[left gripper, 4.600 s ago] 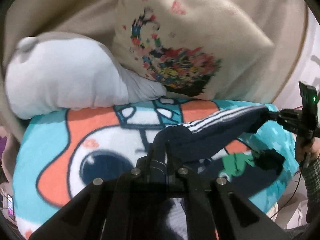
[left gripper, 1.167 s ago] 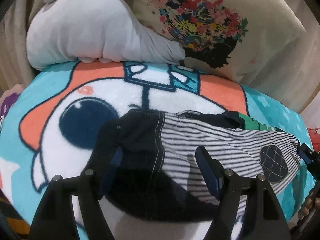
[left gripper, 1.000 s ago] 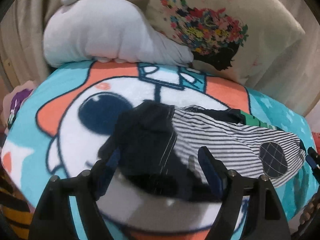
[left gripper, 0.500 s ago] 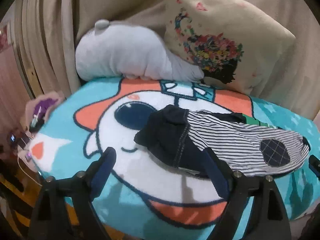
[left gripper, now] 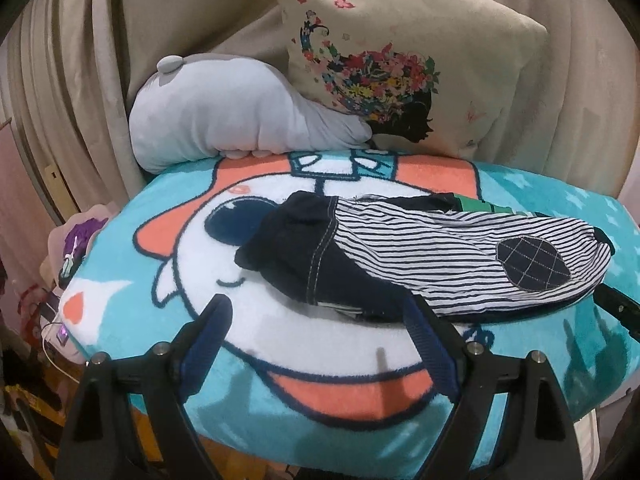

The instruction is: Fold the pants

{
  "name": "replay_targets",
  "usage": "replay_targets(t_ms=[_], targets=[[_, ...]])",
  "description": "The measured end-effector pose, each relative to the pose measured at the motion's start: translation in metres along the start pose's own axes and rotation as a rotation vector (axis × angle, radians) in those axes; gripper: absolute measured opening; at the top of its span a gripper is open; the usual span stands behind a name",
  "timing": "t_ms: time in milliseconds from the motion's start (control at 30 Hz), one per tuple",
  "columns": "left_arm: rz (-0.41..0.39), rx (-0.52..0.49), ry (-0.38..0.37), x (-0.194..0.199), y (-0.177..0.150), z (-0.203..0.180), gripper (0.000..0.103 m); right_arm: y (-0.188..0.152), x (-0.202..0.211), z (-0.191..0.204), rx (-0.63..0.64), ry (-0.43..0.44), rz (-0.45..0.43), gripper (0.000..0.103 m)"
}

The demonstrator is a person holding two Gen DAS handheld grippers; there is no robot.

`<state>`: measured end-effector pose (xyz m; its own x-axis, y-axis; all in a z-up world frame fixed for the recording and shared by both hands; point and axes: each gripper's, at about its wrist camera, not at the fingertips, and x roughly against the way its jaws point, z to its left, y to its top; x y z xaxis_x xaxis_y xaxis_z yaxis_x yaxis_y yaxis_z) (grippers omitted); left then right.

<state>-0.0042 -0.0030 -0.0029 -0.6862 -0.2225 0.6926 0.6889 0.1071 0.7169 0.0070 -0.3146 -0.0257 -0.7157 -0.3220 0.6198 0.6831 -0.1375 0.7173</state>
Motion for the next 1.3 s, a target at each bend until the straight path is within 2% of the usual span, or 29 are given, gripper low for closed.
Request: replay_targets(t_ms=[667,1300], targets=[[0.085,0.000,-0.033,-0.030,-0.004,-0.004,0.087,0.001,-0.021,-0.001,-0.004,-0.008,0.053,0.069],[0.095,-0.002,-0.034,-0.037,-0.005,-0.004,0.087,0.003,-0.026,0.007,0.037,-0.028,0.066,0.069]])
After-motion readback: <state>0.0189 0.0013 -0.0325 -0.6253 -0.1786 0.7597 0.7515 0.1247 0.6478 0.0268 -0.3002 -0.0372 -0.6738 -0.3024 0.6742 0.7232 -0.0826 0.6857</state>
